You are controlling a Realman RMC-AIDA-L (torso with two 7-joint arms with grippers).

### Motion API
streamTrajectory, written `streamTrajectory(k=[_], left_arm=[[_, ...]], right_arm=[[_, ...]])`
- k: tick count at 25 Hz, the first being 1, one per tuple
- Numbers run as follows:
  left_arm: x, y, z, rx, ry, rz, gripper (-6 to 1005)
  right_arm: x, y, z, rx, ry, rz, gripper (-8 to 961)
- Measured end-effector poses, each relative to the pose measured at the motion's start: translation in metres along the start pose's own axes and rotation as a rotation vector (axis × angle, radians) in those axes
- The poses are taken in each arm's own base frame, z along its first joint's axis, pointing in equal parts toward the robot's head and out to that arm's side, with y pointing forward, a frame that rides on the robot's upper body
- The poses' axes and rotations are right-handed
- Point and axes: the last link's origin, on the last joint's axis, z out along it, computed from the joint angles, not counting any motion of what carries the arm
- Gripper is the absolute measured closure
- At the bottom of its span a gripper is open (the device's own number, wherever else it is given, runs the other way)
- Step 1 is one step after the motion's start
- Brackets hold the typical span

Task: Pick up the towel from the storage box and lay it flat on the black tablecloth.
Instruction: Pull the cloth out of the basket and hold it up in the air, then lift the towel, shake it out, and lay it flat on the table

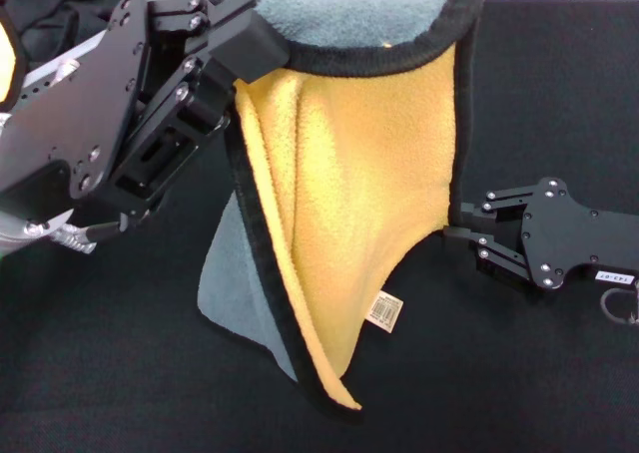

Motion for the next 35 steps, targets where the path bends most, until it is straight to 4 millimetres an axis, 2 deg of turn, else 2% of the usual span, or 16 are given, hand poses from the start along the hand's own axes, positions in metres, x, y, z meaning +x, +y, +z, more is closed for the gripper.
streamTrajectory(k=[4, 9, 14, 20, 25, 31, 35], left_arm=[[0.0, 0.0, 0.0, 0.002, 0.0, 0.001, 959], [-0.002, 0.001, -0.002, 0.011, 0.001, -0.003, 958], [-0.005, 0.001, -0.005, 0.044, 0.008, -0.014, 958], [-0.016, 0.003, -0.021, 0.144, 0.002, -0.031, 957], [-0.03, 0.008, -0.043, 0.269, -0.034, -0.035, 957], [-0.055, 0.023, -0.057, 0.402, -0.091, 0.04, 956], [-0.074, 0.024, -0.062, 0.488, -0.17, 0.082, 956]], right_arm=[[0.0, 0.0, 0.0, 0.0, 0.0, -0.006, 761], [-0.001, -0.001, 0.001, 0.006, -0.008, -0.073, 779], [0.0, -0.001, 0.0, 0.036, -0.024, -0.112, 900], [-0.016, -0.009, 0.0, 0.045, -0.058, -0.112, 936], [-0.052, -0.021, -0.001, 0.032, -0.096, -0.157, 938], [-0.118, -0.038, -0.004, 0.038, -0.155, -0.267, 938], [-0.159, -0.044, 0.003, 0.017, -0.175, -0.324, 937]])
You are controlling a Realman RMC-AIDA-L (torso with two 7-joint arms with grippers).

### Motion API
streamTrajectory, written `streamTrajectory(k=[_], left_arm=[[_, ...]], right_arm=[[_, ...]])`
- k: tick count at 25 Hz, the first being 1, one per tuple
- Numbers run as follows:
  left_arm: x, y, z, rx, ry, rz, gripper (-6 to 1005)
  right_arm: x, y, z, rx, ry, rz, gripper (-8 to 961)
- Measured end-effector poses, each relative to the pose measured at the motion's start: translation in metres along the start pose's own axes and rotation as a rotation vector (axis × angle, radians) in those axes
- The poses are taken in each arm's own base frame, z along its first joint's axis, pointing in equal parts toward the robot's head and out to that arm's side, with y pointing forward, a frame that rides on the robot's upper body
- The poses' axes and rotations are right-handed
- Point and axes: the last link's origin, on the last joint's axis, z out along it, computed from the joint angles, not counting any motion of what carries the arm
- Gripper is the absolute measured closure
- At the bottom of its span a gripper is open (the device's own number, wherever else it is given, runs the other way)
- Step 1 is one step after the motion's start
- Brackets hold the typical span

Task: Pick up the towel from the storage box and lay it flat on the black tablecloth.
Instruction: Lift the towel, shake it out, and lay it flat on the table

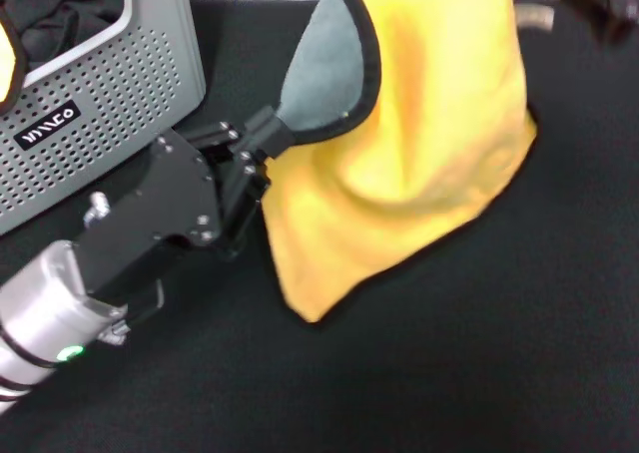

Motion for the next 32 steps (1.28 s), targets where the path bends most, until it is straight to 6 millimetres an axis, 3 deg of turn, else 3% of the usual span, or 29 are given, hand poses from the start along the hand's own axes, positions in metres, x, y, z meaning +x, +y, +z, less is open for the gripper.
streamTrajectory(k=[7, 16, 17, 23, 32], left_arm=[[-0.031, -0.015, 0.001, 0.109, -0.191, 0.028, 956], [-0.035, -0.029, -0.006, 0.229, -0.228, 0.097, 955], [-0.03, -0.031, -0.016, 0.295, -0.194, 0.101, 919], [-0.02, -0.027, -0.023, 0.317, -0.121, 0.106, 694], [-0.013, -0.02, -0.002, 0.17, -0.059, -0.063, 345]], right_arm=[[-0.04, -0.023, 0.028, -0.05, -0.04, -0.048, 937], [-0.057, -0.029, 0.037, -0.042, -0.032, -0.091, 938], [-0.057, -0.03, 0.037, -0.038, -0.029, -0.091, 938], [-0.05, -0.034, 0.04, 0.0, 0.009, -0.085, 938], [-0.041, -0.041, 0.059, 0.041, 0.056, -0.081, 937]])
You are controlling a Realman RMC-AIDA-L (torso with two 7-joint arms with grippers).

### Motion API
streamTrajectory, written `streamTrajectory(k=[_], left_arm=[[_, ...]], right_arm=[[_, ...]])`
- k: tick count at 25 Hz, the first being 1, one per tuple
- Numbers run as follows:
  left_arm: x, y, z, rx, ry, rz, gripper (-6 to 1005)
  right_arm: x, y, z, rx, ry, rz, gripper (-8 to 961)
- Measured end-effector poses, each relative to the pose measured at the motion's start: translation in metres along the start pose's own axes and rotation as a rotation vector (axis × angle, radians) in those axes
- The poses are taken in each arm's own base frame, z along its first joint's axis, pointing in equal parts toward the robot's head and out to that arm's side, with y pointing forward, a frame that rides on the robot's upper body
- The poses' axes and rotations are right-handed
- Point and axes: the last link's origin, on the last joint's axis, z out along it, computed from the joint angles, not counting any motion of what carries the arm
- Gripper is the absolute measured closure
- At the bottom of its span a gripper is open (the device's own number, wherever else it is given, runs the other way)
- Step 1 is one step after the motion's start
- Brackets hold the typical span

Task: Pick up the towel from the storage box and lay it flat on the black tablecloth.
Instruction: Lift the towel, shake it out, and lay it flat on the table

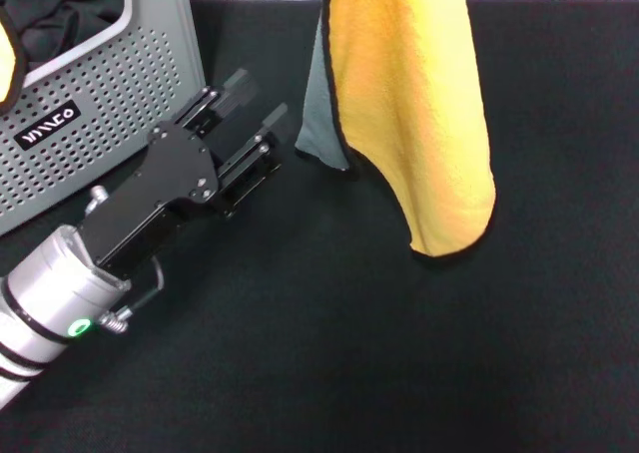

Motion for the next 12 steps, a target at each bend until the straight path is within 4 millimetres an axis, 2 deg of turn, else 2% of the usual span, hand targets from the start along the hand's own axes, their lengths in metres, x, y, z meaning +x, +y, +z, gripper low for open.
streamTrajectory(k=[8, 12], left_arm=[[0.008, -0.003, 0.024, -0.061, 0.038, 0.016, 350], [0.013, -0.015, 0.027, 0.02, 0.063, 0.072, 340]], right_arm=[[0.01, 0.003, 0.024, 0.012, 0.043, 0.003, 937], [0.014, 0.004, 0.036, 0.022, 0.065, 0.0, 937]])
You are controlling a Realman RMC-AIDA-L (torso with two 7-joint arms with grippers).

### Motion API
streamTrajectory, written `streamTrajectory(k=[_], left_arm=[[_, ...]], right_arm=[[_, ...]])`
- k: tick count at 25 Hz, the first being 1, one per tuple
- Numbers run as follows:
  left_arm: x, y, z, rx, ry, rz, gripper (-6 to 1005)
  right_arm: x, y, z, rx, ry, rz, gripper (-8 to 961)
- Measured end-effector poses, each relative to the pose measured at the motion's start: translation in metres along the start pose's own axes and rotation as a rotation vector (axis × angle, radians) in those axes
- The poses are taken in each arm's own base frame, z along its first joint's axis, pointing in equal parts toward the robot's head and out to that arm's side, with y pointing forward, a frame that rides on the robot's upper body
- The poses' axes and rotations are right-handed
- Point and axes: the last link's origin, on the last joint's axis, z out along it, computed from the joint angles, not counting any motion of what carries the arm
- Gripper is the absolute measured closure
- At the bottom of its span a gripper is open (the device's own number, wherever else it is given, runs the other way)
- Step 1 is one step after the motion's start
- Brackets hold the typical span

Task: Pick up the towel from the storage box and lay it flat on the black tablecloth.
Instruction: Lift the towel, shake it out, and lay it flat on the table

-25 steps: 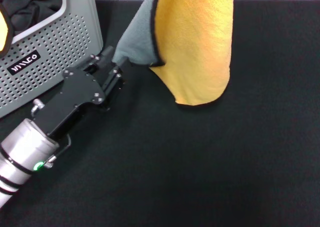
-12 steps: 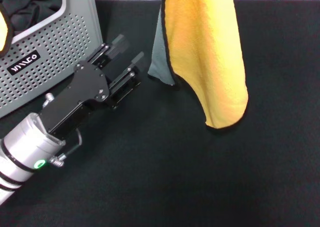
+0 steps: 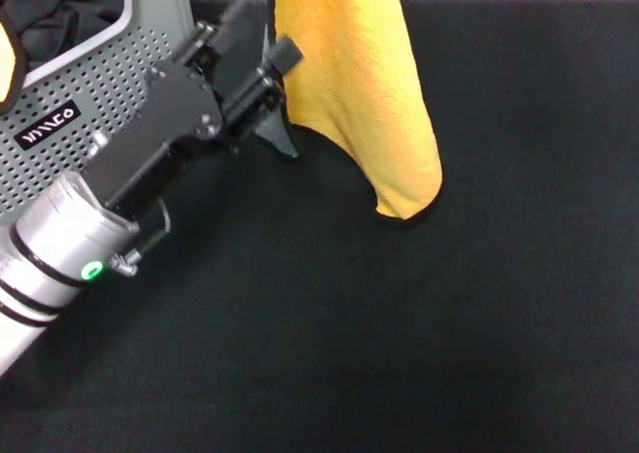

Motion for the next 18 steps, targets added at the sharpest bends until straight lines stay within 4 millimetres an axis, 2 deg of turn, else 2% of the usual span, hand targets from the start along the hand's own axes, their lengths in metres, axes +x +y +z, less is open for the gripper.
streamTrajectory(k=[4, 8, 13, 18], left_arm=[[-0.005, -0.014, 0.004, 0.079, -0.035, 0.032, 335], [-0.01, -0.018, 0.008, 0.094, -0.075, 0.033, 334], [-0.015, -0.021, 0.005, 0.125, -0.106, 0.029, 336], [-0.018, -0.023, -0.005, 0.167, -0.121, 0.023, 338]], right_arm=[[0.0, 0.002, 0.011, -0.004, 0.008, -0.007, 937], [-0.003, 0.003, 0.017, -0.01, 0.007, -0.018, 938], [-0.007, 0.001, 0.016, -0.003, -0.007, -0.026, 938], [-0.012, -0.005, 0.005, 0.031, -0.015, -0.038, 937]])
